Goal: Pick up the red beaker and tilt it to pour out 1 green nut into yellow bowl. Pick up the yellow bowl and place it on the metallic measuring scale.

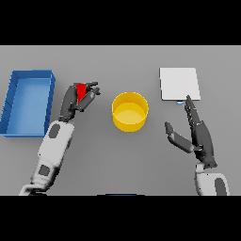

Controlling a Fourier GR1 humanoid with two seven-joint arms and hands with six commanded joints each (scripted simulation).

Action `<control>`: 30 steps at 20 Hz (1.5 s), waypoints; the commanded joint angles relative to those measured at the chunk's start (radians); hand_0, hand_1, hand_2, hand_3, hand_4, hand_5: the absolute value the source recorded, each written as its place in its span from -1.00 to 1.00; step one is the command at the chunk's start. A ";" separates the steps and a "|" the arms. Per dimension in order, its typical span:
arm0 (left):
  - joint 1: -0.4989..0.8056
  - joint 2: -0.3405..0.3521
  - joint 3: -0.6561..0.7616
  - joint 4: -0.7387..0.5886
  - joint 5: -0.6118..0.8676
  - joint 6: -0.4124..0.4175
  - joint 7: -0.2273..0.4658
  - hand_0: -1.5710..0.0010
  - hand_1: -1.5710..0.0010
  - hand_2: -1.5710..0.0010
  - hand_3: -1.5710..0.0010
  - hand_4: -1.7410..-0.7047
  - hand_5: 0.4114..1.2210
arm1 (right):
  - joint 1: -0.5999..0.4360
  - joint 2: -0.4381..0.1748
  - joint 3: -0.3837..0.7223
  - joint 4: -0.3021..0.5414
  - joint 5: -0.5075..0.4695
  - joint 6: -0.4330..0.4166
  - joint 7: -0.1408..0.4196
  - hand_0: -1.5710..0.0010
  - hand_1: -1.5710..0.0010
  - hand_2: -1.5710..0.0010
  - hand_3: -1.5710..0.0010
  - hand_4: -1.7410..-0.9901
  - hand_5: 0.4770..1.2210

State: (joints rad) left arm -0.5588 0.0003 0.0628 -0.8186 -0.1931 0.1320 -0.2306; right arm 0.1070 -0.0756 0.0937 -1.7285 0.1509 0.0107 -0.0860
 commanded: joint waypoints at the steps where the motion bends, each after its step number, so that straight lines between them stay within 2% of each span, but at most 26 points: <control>1: 0.002 -0.004 0.012 -0.007 0.019 -0.007 -0.005 -0.83 -0.83 -0.84 -0.78 -0.69 0.88 | 0.015 0.002 0.004 -0.001 0.001 0.003 -0.004 1.00 1.00 1.00 1.00 0.30 -0.56; 5: 0.007 -0.010 0.035 -0.080 0.109 -0.073 -0.015 -0.93 -0.93 -0.94 -0.91 -0.87 0.81 | 0.026 -0.004 0.013 -0.006 0.021 0.001 -0.030 1.00 1.00 1.00 1.00 0.34 -0.55; 9: 0.007 0.020 0.007 -0.174 0.124 -0.103 0.038 -0.97 -0.97 -0.97 -0.96 -0.95 0.78 | 0.010 -0.003 0.009 0.001 0.026 -0.007 -0.023 1.00 1.00 1.00 1.00 0.37 -0.54; 11: 0.007 0.037 -0.024 -0.210 0.102 -0.105 0.073 -0.98 -0.98 -0.98 -0.98 -0.97 0.78 | 0.014 -0.005 0.015 0.004 0.050 -0.020 -0.045 1.00 1.00 1.00 1.00 0.39 -0.53; 12: 0.007 0.045 -0.036 -0.220 0.094 -0.105 0.085 -0.98 -0.98 -0.98 -0.98 -0.97 0.78 | 0.006 -0.011 0.009 0.007 0.051 -0.022 -0.038 1.00 1.00 1.00 1.00 0.39 -0.52; 15: 0.002 0.066 -0.063 -0.230 0.070 -0.106 0.107 -0.98 -0.98 -0.98 -0.98 -0.97 0.80 | 0.028 -0.010 0.019 -0.001 0.065 -0.025 -0.067 1.00 1.00 1.00 1.00 0.39 -0.51; 16: -0.003 0.073 -0.070 -0.228 0.063 -0.106 0.113 -0.98 -0.98 -0.98 -0.98 -0.97 0.80 | 0.019 -0.013 0.013 0.003 0.060 -0.025 -0.053 1.00 1.00 1.00 1.00 0.39 -0.51; 18: -0.024 0.105 -0.111 -0.223 0.008 -0.104 0.122 -0.99 -0.99 -0.99 -0.99 -0.98 0.79 | 0.025 -0.016 0.018 -0.006 0.075 -0.030 -0.059 1.00 1.00 1.00 1.00 0.41 -0.50; 21: -0.053 0.156 -0.201 -0.244 -0.086 -0.121 0.177 -0.99 -0.99 -0.99 -0.99 -0.99 0.75 | 0.017 -0.013 0.019 -0.008 0.067 -0.023 -0.021 1.00 1.00 1.00 1.00 0.46 -0.51; 22: -0.068 0.177 -0.237 -0.255 -0.119 -0.137 0.207 -1.00 -1.00 -1.00 -0.99 -0.99 0.75 | 0.024 -0.014 0.023 -0.020 0.076 -0.028 -0.032 1.00 1.00 1.00 1.00 0.47 -0.51; 25: -0.108 0.210 -0.340 -0.273 -0.218 -0.167 0.279 -1.00 -1.00 -1.00 -1.00 -1.00 0.77 | 0.007 -0.009 0.029 -0.003 0.082 -0.026 -0.012 1.00 1.00 1.00 1.00 0.50 -0.50; 27: -0.149 0.240 -0.393 -0.277 -0.271 -0.198 0.299 -1.00 -1.00 -1.00 -1.00 -1.00 0.80 | 0.007 -0.010 0.028 0.000 0.076 -0.019 -0.007 1.00 1.00 1.00 1.00 0.50 -0.49; 30: -0.210 0.259 -0.506 -0.258 -0.389 -0.229 0.357 -1.00 -1.00 -1.00 -1.00 -1.00 0.88 | 0.021 -0.010 0.025 -0.023 0.059 -0.010 -0.016 1.00 1.00 1.00 1.00 0.49 -0.48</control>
State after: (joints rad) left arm -0.7693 0.2584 -0.4428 -1.0765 -0.5824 -0.0971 0.1266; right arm 0.1279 -0.0855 0.1191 -1.7513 0.2097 0.0007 -0.1041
